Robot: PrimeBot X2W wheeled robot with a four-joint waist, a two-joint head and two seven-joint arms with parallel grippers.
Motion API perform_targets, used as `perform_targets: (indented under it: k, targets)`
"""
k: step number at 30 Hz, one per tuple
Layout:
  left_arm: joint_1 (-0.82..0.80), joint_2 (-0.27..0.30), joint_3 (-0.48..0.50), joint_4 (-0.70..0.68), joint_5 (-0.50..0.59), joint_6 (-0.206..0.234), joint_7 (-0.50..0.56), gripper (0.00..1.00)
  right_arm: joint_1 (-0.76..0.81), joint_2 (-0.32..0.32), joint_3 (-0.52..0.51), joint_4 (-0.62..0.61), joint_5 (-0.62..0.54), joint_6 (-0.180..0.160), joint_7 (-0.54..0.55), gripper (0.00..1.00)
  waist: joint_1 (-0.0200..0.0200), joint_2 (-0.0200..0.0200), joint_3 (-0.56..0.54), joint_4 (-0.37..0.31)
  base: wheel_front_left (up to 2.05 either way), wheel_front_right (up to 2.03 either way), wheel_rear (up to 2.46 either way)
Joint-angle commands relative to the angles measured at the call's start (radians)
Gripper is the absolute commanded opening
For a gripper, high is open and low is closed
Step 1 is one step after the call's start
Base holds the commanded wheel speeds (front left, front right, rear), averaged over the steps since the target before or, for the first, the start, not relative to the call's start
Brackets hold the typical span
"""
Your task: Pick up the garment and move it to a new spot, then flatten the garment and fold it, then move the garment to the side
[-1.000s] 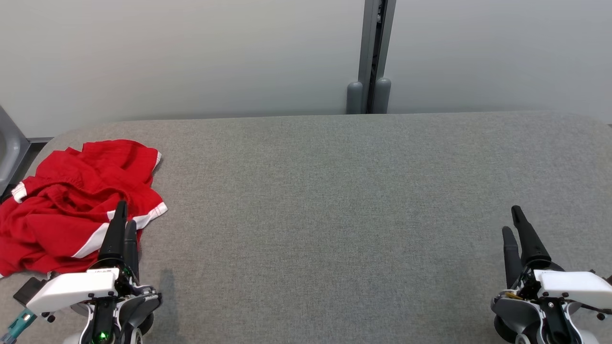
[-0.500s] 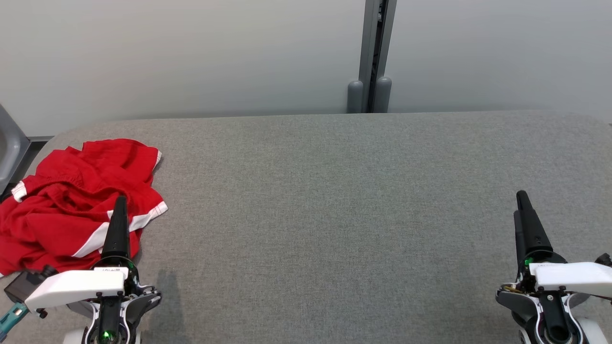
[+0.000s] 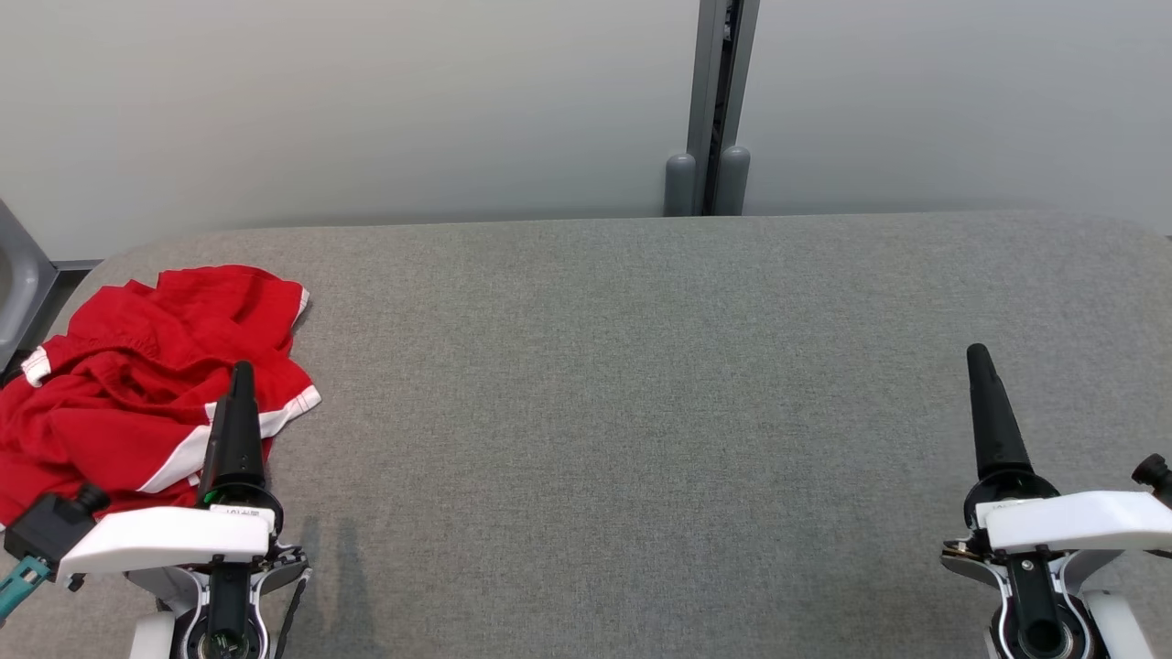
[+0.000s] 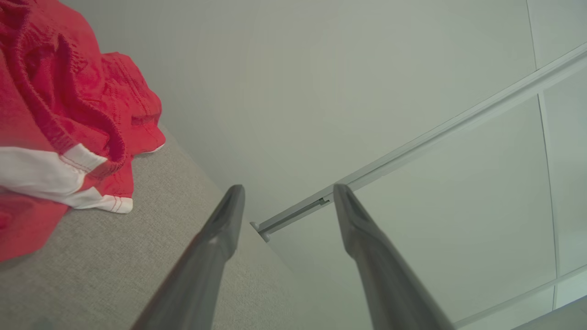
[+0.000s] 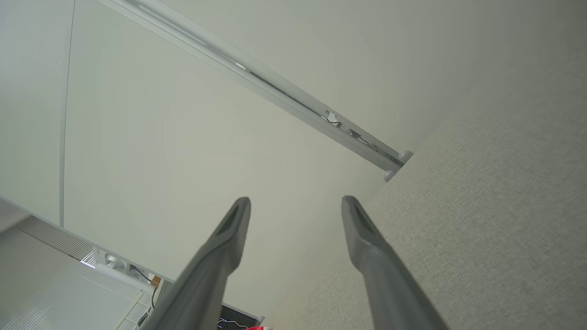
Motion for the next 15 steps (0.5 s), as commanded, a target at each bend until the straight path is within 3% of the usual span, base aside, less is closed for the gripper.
perform_targets:
  k: [1, 15]
  targets:
    - [-0.003, 0.011, -0.004, -0.020, 0.039, -0.002, -0.011, 1.00, -0.006, -0.009, 0.008, -0.022, -0.043, 0.005, -0.011, 1.00, 0.0000, -0.0001, 0.000, 0.000, 0.00, 0.00, 0.00]
    - [0.011, 0.012, -0.039, -0.061, 0.303, 0.035, -0.064, 1.00, 0.002, -0.012, 0.038, -0.060, -0.301, 0.005, -0.046, 1.00, 0.0000, -0.0001, 0.003, -0.002, 0.00, 0.00, 0.00]
